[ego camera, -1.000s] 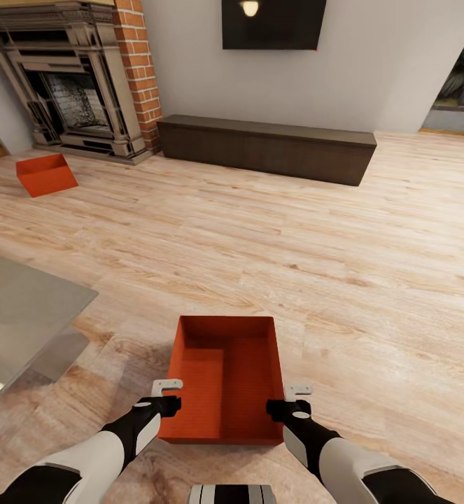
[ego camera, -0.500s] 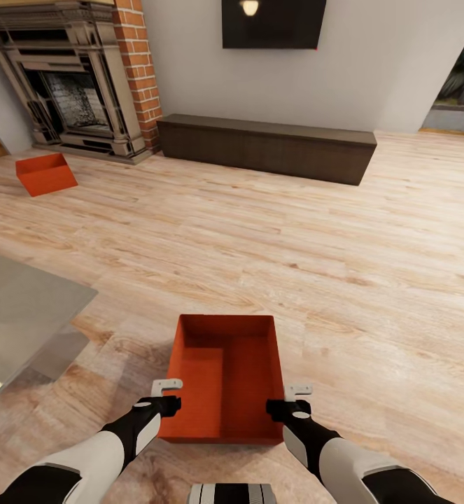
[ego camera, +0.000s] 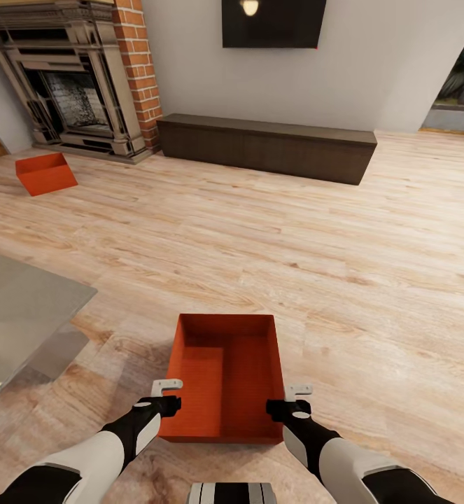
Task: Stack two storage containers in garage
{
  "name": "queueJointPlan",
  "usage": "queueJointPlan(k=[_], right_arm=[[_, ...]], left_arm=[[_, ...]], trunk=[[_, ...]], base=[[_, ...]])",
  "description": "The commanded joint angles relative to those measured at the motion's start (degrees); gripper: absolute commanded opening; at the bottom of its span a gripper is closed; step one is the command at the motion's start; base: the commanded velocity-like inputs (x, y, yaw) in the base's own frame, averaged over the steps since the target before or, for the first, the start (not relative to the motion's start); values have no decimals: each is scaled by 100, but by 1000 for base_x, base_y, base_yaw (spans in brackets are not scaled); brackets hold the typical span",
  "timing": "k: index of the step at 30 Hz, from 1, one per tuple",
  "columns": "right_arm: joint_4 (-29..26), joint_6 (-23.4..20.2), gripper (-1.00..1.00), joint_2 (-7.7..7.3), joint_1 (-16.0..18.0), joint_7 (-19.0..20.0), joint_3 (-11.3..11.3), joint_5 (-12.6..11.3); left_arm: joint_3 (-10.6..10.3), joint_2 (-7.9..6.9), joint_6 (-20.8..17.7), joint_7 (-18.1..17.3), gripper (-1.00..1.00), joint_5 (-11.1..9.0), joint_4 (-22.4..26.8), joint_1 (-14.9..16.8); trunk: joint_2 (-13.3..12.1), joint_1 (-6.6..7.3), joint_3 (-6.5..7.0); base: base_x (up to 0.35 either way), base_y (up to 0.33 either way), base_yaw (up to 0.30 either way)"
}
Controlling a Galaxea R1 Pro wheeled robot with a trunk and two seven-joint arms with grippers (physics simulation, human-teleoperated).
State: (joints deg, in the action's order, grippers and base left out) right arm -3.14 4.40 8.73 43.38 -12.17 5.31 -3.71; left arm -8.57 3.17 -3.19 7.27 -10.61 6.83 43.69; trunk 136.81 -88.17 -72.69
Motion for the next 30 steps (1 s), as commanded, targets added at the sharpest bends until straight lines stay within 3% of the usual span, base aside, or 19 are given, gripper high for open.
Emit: queueJointPlan(k=[1, 23, 30], right_arm=[[6, 18, 100, 3, 3, -22, 48, -41], [6, 18, 100, -11, 3, -23, 44, -42], [6, 18, 100, -11, 3, -22, 45, -43]], left_arm=[[-49, -1, -32, 29, 100, -55, 15, -1], [-48, 8, -24, 46, 100, -88, 5, -1], [-41, 8, -32, 39, 100, -97, 9, -1]], trunk=[[1, 1, -4], [1, 1, -4], [162, -87, -76]], base=[[0, 0, 0], [0, 0, 0], [0, 0, 0]])
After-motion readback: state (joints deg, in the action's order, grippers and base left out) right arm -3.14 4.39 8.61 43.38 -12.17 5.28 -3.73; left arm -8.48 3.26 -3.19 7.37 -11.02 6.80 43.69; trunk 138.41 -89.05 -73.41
